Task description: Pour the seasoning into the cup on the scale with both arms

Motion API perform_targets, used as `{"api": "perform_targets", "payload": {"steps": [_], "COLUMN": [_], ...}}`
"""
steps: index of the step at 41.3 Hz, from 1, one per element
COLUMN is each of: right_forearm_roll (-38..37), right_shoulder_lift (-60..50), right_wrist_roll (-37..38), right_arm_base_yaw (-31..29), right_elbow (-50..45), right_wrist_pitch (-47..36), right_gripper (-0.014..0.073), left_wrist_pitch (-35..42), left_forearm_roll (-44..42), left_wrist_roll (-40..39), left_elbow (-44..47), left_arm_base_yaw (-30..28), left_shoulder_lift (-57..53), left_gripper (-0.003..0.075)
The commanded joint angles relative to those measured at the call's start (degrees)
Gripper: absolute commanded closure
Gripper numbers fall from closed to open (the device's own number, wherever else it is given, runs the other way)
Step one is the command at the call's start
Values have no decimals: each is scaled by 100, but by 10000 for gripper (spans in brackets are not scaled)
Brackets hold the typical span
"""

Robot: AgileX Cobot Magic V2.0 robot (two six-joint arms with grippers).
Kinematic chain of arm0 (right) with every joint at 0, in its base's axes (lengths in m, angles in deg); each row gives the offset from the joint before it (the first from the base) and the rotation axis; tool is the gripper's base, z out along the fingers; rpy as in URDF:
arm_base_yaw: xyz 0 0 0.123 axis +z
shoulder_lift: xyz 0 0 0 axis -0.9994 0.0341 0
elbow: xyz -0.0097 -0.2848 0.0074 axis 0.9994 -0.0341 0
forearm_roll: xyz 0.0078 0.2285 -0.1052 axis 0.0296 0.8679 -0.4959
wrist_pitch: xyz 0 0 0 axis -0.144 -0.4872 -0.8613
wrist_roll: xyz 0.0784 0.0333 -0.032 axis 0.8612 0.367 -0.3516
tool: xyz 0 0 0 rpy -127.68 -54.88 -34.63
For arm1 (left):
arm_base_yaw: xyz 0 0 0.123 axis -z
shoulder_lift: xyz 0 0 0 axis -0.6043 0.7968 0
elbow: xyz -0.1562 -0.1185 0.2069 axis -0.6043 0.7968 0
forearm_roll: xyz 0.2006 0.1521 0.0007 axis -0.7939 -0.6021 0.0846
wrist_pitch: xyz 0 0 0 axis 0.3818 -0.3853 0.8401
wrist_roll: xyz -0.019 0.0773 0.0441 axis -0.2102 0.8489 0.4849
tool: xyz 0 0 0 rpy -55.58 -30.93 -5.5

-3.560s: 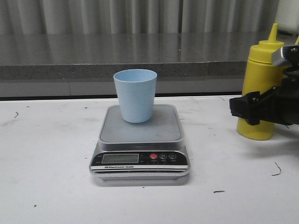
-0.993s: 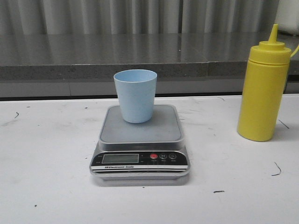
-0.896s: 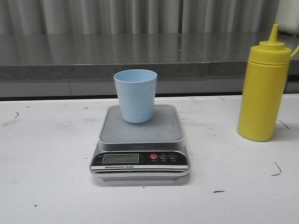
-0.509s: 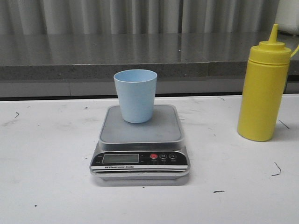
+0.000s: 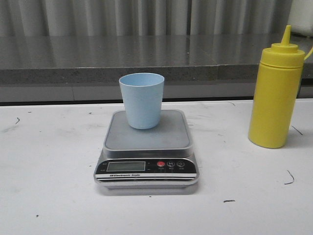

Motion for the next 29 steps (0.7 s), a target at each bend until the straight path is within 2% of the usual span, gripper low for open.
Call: {"api": "perform_targets", "payload": {"steps": [1,10,11,18,22,29], "right_forearm_roll": [-45,-45,-45,-45,-45,-45], "right_shoulder_lift": [28,28,28,28,28,28], "right_wrist_roll": [-84,-84,-84,-84,-84,-84], "right_arm_base_yaw": [-2,-2,-2,-2,-2,-2], "right_elbow": [174,174,174,174,174,174], "right_wrist_pitch": [-349,-327,-329,-329,-328,-328], "right_gripper": [711,711,662,662,662,662], "left_wrist_pitch": [483,483,483,557,827,1839], "left_forearm_roll": [67,67,67,81,-127,-128], "left_wrist_roll": [-80,-80,-80,-80,-69,-69], "left_elbow": [-143,-143,-143,-68,155,1116], "left_arm_base_yaw": [-18,-18,-18,-26,-485,-1481], "left_shoulder_lift": [26,26,26,-56,-224,-841], "left_gripper": [740,740,740,740,740,740]}}
